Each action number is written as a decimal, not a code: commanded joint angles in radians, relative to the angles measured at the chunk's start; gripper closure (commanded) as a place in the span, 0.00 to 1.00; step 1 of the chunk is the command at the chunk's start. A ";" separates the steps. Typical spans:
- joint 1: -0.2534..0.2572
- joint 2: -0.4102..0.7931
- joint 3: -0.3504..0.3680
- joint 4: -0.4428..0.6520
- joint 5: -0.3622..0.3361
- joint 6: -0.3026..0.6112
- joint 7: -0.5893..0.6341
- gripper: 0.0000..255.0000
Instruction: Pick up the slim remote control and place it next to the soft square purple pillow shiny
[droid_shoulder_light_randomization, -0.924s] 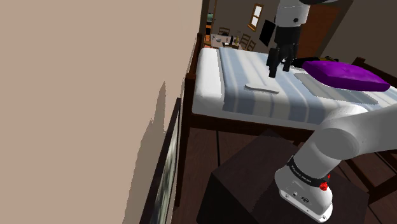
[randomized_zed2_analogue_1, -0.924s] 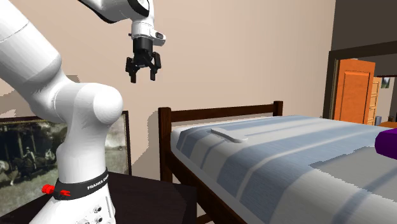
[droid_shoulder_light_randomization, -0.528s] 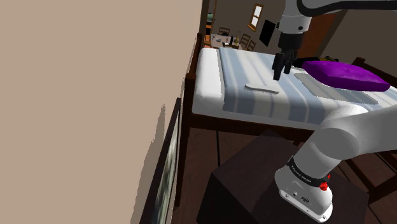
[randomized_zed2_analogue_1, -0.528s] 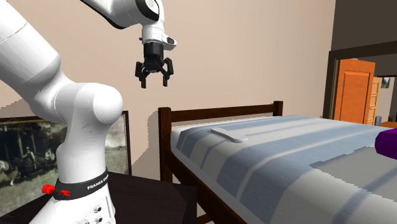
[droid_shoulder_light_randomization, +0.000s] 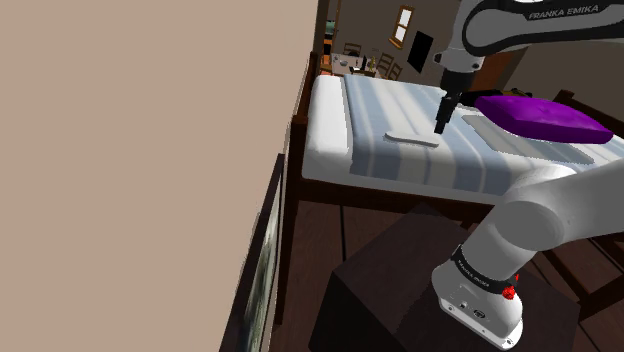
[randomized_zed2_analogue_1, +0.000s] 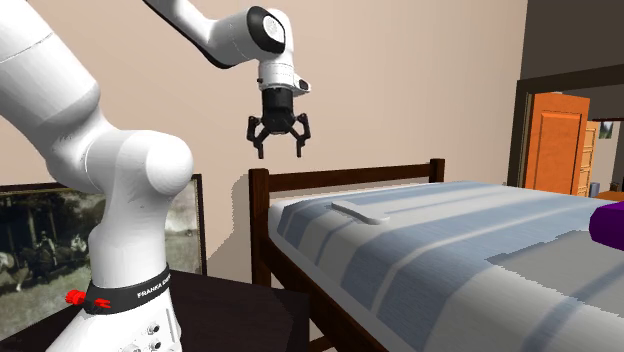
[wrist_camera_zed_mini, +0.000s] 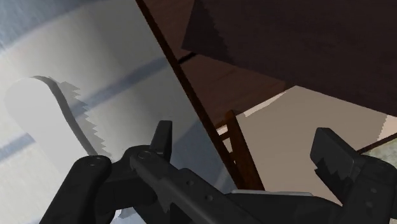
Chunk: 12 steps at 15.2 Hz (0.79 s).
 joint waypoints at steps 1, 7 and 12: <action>0.009 0.049 -0.059 0.017 -0.026 0.058 -0.087 0.00; 0.062 0.228 -0.246 0.077 -0.051 0.246 -0.347 0.00; 0.148 0.431 -0.409 0.171 0.033 0.394 -0.603 0.00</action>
